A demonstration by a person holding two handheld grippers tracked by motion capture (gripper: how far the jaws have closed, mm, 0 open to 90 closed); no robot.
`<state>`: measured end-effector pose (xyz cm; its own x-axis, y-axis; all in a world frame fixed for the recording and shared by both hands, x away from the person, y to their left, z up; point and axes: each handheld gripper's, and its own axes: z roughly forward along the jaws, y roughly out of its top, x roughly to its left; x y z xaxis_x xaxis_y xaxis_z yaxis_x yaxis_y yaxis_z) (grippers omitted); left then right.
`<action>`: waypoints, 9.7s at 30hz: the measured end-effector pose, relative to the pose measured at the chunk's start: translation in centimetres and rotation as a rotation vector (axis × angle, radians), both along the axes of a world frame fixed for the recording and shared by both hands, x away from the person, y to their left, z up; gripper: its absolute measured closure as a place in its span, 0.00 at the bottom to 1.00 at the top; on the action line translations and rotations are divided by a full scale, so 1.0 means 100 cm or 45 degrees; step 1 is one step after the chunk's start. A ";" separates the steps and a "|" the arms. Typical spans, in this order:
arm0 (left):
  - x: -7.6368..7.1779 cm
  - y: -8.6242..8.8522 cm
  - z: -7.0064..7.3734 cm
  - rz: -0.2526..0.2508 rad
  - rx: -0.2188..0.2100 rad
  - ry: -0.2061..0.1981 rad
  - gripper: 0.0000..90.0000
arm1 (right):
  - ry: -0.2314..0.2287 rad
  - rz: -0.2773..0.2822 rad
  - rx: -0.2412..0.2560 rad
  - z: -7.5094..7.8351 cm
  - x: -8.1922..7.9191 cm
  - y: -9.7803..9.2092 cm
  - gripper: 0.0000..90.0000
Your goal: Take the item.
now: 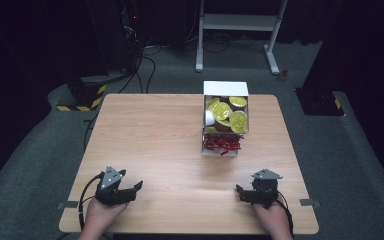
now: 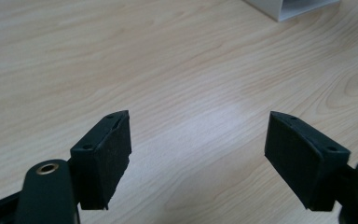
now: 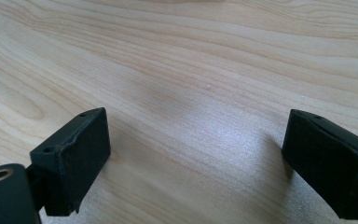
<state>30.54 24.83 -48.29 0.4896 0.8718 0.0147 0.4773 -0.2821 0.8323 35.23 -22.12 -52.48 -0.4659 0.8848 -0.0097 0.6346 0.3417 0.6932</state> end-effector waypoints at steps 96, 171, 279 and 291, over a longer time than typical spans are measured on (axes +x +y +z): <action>0.114 -0.190 0.037 -0.202 -0.139 -0.117 0.96 | -0.003 0.046 0.000 0.000 -0.005 0.000 0.08; 0.106 -0.179 0.039 -0.205 -0.188 -0.157 0.95 | -0.003 0.046 -0.001 0.000 -0.005 0.000 0.08; 0.069 -0.044 0.060 -0.029 -0.310 -0.301 0.96 | 0.000 0.038 0.003 0.000 -0.006 0.000 0.08; 0.072 -0.033 0.059 0.008 -0.290 -0.317 0.96 | 0.000 0.038 0.002 0.000 -0.006 0.000 0.08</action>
